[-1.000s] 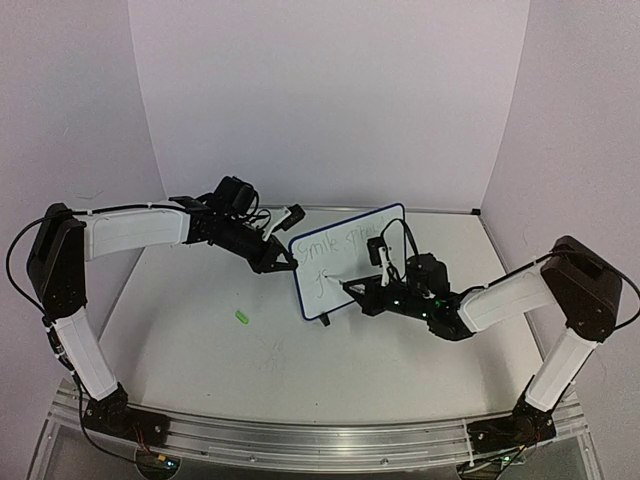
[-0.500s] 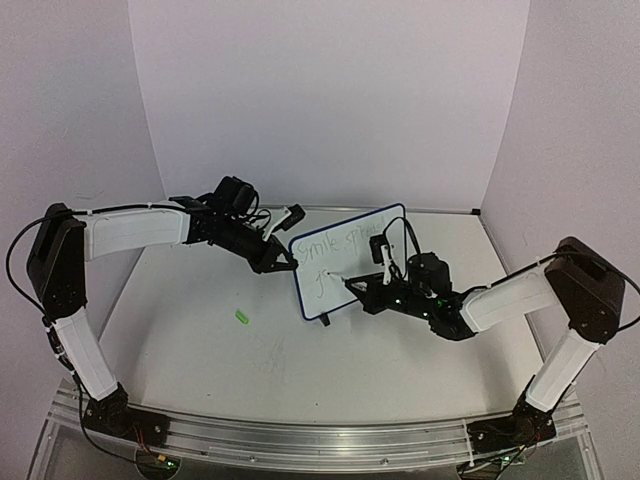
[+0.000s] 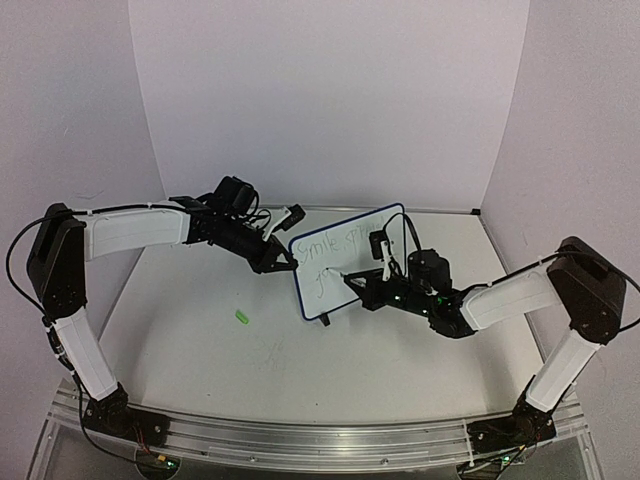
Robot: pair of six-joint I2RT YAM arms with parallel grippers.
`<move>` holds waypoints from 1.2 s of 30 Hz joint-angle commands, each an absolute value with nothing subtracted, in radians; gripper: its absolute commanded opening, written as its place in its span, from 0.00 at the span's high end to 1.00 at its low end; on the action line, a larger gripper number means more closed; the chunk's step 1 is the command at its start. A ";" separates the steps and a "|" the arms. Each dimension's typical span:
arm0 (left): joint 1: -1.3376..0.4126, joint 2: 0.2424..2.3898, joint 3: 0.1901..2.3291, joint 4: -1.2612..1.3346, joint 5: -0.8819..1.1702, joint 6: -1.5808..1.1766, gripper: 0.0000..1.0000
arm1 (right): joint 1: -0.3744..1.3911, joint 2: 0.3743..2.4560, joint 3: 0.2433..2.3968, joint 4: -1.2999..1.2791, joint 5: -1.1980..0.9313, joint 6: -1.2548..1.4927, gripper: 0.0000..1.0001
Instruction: Write a sentence on the whiteboard
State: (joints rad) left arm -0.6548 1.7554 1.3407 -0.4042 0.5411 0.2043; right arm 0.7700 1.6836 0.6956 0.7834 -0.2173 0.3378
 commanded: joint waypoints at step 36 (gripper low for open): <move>-0.666 1.790 1.351 -0.483 0.482 0.243 1.00 | 0.765 1.679 0.739 0.786 -0.176 0.326 1.00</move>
State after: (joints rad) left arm -0.6563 1.7554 1.3407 -0.4042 0.5412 0.2089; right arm 0.7685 1.6530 0.6973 0.7623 -0.1944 0.3386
